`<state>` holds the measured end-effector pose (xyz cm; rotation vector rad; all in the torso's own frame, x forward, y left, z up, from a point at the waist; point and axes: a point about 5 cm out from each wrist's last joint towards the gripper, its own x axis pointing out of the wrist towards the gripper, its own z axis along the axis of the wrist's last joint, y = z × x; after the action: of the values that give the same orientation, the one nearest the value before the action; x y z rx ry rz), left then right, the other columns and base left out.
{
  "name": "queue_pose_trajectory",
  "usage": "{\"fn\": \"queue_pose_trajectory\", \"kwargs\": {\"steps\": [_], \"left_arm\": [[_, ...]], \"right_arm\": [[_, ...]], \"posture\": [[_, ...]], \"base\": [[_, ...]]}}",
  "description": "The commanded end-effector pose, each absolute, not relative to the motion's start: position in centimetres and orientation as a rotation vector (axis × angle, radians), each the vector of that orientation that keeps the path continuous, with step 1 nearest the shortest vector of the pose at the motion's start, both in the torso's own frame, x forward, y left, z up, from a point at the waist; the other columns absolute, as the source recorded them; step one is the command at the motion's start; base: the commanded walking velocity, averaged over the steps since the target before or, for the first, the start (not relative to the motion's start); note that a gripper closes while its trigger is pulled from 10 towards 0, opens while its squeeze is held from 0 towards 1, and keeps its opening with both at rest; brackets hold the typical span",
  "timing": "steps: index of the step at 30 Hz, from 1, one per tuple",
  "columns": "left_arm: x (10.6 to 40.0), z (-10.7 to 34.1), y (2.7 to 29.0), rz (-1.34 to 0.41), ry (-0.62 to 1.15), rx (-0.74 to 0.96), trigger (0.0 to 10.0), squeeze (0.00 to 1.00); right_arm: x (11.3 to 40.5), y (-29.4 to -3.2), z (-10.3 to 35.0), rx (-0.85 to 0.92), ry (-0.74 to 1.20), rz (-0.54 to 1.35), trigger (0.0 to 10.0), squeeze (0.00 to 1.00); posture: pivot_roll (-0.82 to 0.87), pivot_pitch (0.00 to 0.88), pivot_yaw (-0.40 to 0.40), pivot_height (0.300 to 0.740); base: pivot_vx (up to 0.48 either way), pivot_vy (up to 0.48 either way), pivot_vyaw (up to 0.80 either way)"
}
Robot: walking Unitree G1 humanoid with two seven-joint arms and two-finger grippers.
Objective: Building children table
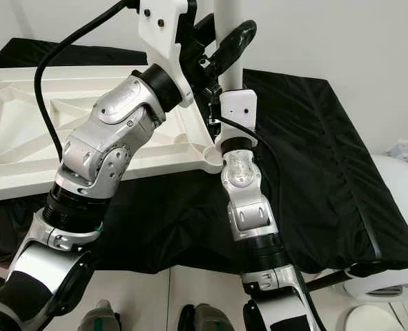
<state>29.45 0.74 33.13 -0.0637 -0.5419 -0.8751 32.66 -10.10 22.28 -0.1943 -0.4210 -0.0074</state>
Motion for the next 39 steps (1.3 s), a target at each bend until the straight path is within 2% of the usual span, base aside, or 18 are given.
{"fn": "queue_pose_trajectory", "kwargs": {"steps": [1,2,3,5,6,8,9,14,15,16,17,25,26,27,35,39], "left_arm": [[28.9,34.0,0.3,-0.903,-0.584,-0.062,10.0,0.0],[28.9,34.0,0.3,-0.905,-0.584,-0.062,10.0,0.0],[28.9,34.0,0.2,-0.907,-0.584,-0.062,10.0,0.0],[28.9,34.0,0.2,-0.908,-0.585,-0.061,10.0,0.0],[28.9,34.0,0.2,-0.908,-0.585,-0.062,10.0,0.0],[28.9,34.0,0.2,-0.908,-0.585,-0.062,10.0,0.0],[28.8,34.0,0.3,-0.91,-0.585,-0.062,10.0,0.0],[28.8,34.0,0.2,-0.927,-0.575,-0.08,10.0,0.0],[28.8,34.0,0.2,-0.927,-0.574,-0.085,10.0,0.86],[28.8,34.0,0.2,-0.927,-0.574,-0.085,10.0,0.86],[28.7,34.1,0.3,-0.932,-0.576,-0.099,10.0,1.0],[28.7,34.1,0.4,-0.921,-0.571,-0.115,10.0,1.0],[28.7,34.1,0.5,-0.919,-0.57,-0.114,10.0,0.82],[28.8,34.2,0.6,-0.91,-0.565,-0.125,10.0,0.0],[28.8,34.6,1.4,-0.896,-0.565,-0.212,10.0,0.0],[28.8,34.2,1.4,-0.904,-0.555,-0.199,10.0,0.0]], "right_arm": [[32.7,-10.7,21.7,-0.204,-0.39,-0.037,10.0,0.0],[32.7,-10.7,21.7,-0.205,-0.389,-0.035,3.7,0.0],[32.7,-10.8,21.6,-0.203,-0.388,-0.035,0.0,0.0],[32.7,-10.8,21.6,-0.201,-0.386,-0.036,0.0,0.0],[32.7,-10.8,21.6,-0.2,-0.385,-0.041,3.3,0.0],[32.6,-10.8,21.6,-0.2,-0.383,-0.045,3.3,0.0],[32.7,-11.0,21.6,-0.205,-0.38,-0.057,10.0,0.0],[32.8,-11.2,21.5,-0.204,-0.371,-0.062,10.0,0.0],[32.8,-11.2,21.5,-0.205,-0.37,-0.062,10.0,0.0],[32.8,-11.2,21.5,-0.205,-0.37,-0.062,10.0,0.0],[32.8,-11.3,21.5,-0.205,-0.368,-0.065,10.0,0.0],[32.9,-11.7,21.5,-0.198,-0.356,-0.075,10.0,0.0],[33.0,-11.8,21.5,-0.196,-0.354,-0.077,10.0,0.0],[33.1,-11.9,21.5,-0.194,-0.353,-0.081,10.0,0.0],[33.4,-12.7,21.7,-0.186,-0.35,-0.107,10.0,0.0],[33.6,-13.0,21.8,-0.178,-0.346,-0.119,10.0,0.0]], "posture": [[0.08,0.052,-0.114,0.74],[0.08,0.052,-0.114,0.74],[0.08,0.052,-0.114,0.74],[0.08,0.057,-0.111,0.74],[0.08,0.057,-0.111,0.74],[0.08,0.057,-0.111,0.74],[0.08,0.061,-0.11,0.74],[0.08,0.063,-0.11,0.74],[0.08,0.063,-0.109,0.74],[0.08,0.063,-0.109,0.74],[0.08,0.063,-0.109,0.74],[0.08,0.071,-0.111,0.74],[0.08,0.071,-0.111,0.74],[0.08,0.071,-0.112,0.74],[0.08,0.069,-0.114,0.74],[0.08,0.064,-0.116,0.74]], "base": [[0.0,0.0,0.0],[0.0,0.0,0.0],[0.0,0.0,0.0],[0.0,0.0,0.0],[0.0,0.0,0.0],[0.0,0.0,0.0],[0.0,0.0,0.0],[0.0,0.0,0.0],[0.0,0.0,0.0],[0.0,0.0,0.0],[0.0,0.0,0.0],[0.0,0.0,0.0],[0.0,0.0,0.0],[0.0,0.0,0.0],[0.0,0.0,0.0],[0.0,0.0,0.0]]}}
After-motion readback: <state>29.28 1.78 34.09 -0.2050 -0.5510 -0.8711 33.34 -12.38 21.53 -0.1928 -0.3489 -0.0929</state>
